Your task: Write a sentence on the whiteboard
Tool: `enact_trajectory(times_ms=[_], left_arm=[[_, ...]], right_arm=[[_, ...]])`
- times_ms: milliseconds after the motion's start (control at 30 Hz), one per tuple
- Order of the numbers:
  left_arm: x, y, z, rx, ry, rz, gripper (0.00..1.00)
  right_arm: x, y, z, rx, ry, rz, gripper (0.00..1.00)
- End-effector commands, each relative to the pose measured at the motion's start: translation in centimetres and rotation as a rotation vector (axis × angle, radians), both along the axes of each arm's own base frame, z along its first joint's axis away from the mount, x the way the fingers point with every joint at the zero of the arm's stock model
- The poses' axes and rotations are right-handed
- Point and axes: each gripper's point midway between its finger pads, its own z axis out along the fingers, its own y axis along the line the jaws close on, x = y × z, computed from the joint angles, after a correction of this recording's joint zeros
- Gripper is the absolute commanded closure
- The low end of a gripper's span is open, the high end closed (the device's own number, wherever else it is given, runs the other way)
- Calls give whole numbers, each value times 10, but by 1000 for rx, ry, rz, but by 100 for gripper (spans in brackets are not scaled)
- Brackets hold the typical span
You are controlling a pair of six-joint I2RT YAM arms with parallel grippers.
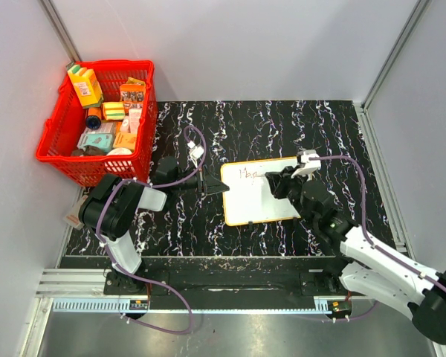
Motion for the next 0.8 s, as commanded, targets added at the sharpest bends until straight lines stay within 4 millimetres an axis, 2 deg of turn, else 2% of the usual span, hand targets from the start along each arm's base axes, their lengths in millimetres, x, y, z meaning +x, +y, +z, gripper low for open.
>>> enact_trajectory(times_ms=[0, 133, 333, 767], left_arm=[[-1, -3, 13, -30, -120, -27, 100], [-1, -3, 13, -30, -120, -27, 100], [-2, -3, 13, -31, -121, -27, 100], [-1, -3, 13, -31, -118, -29, 100]], right_arm=[[-3, -13, 34, 77, -79, -40, 100], [4, -20, 32, 27, -80, -80, 100], [9, -19, 28, 11, -66, -91, 100], [16, -18, 37, 24, -87, -105, 100]])
